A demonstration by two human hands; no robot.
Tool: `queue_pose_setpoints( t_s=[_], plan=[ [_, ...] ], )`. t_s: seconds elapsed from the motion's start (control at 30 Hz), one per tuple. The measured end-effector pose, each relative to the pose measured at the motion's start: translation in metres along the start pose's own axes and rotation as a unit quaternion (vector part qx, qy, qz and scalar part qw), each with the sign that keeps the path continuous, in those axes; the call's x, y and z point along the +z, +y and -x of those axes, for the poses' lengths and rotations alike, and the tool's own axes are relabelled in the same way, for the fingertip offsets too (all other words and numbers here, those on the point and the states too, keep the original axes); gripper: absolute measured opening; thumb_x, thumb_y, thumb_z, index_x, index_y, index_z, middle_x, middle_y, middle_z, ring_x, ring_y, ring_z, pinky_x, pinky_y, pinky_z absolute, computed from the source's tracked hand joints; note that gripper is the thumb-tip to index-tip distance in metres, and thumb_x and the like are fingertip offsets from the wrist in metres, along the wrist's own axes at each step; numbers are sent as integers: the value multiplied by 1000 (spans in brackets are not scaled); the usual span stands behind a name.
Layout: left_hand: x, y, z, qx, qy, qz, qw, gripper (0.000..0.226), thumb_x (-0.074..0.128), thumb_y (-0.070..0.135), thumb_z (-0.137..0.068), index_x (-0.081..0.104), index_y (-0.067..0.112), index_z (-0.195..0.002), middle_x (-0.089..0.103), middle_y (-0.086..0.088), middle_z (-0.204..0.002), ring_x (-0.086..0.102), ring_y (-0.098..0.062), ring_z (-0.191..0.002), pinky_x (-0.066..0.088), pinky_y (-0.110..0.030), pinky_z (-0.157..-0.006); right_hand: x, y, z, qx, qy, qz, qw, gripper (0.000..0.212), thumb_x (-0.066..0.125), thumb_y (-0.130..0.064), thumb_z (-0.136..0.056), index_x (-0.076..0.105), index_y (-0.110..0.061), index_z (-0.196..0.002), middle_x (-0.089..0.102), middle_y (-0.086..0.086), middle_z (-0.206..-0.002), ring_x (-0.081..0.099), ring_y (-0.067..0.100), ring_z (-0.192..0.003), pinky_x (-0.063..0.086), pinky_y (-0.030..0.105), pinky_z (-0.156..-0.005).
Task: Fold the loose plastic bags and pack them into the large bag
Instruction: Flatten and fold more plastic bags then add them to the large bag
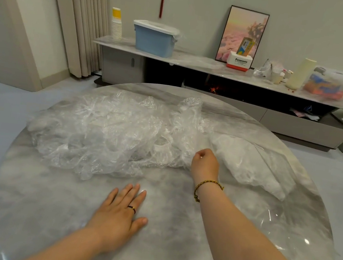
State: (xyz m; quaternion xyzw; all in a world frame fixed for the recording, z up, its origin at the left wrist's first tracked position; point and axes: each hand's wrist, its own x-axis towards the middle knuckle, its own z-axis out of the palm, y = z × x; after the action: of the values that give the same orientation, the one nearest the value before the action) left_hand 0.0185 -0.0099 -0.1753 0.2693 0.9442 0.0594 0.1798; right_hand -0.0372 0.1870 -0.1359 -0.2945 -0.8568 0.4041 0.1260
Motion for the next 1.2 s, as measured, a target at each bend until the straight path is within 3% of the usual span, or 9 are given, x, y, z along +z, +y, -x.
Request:
queue_pose_setpoints(
  t_s=[0.13, 0.27, 0.43, 0.7, 0.93, 1.0, 1.07, 1.13, 1.2],
  plan=[
    [0, 0, -2, 1, 5, -6, 1000, 147, -46, 75, -13, -15, 20, -145, -33, 11, -130, -30, 0, -120, -18, -27, -108, -4, -6, 16, -79, 13, -6, 997, 22, 38, -12, -97, 55, -2, -107, 58, 10, -112, 50, 20, -90, 36, 24, -71],
    [-4, 6, 8, -24, -23, 12, 999, 84, 6, 73, -83, -10, 21, -147, -24, 4, -151, -25, -6, -135, -13, -28, -112, -8, 0, 26, -135, -47, 88, 986, 25, 42, -9, -96, 60, -6, -113, 36, 7, -143, 30, 21, -133, 32, 21, -95],
    [5, 0, 18, -13, 6, 3, 1000, 149, -43, 78, -10, -15, 22, -145, -28, 12, -144, -29, -3, -129, -16, -30, -110, -13, 0, 20, -34, -143, 211, 966, 39, 38, -8, -97, 47, -14, -134, -6, 8, -156, 1, 25, -143, 16, 29, -114],
    [8, -3, 18, -2, 23, -1, 1000, 133, -47, 74, -11, -27, 10, -126, -36, 6, -128, -35, -7, -120, -33, -19, -90, 2, 8, 21, -37, -136, 324, 936, 33, 34, -2, -92, 53, -7, -118, 48, 9, -128, 32, 27, -126, 29, 31, -103],
    [6, -3, 17, -18, 7, -6, 1000, 150, -46, 75, -8, -16, 21, -145, -33, 12, -133, -30, 0, -122, -17, -30, -111, -1, -1, 52, -257, -40, 245, 934, 36, 37, -4, -93, 51, -9, -126, 50, 1, -131, 34, 24, -123, 26, 24, -100],
    [2, -1, 19, -26, -1, 20, 999, 148, -35, 85, -14, -12, 22, -146, -25, 11, -146, -25, -1, -131, -14, -29, -112, -10, -2, 73, -366, 10, 201, 909, 32, 47, -6, -86, 61, -6, -114, 61, 3, -117, 49, 27, -112, 39, 25, -94],
    [-4, 1, 23, -42, 14, 102, 994, 118, 7, 92, -55, -7, 19, -147, -8, 4, -155, -8, -8, -142, -5, -26, -114, -23, 3, 98, -423, -3, 101, 900, 32, 49, -15, -75, 71, -6, -96, 70, 2, -94, 60, 19, -94, 48, 20, -82],
    [-16, 4, 28, -63, 63, 279, 956, 75, 45, 45, -91, 6, 14, -147, 16, -2, -154, 19, -15, -141, 18, -24, -111, -42, 9, 125, -402, -88, -30, 911, 34, 47, -21, -75, 71, -13, -96, 68, -7, -95, 51, 0, -98, 38, 6, -88],
    [-27, 3, 35, -91, 94, 454, 881, 52, 51, 14, -93, 29, 11, -140, 41, -7, -138, 43, -20, -124, 39, -24, -94, -64, 13, 148, -299, -211, -128, 922, 23, 53, -20, -76, 69, -29, -89, 61, -21, -96, 49, -16, -99, 33, 0, -86]
  ],
)
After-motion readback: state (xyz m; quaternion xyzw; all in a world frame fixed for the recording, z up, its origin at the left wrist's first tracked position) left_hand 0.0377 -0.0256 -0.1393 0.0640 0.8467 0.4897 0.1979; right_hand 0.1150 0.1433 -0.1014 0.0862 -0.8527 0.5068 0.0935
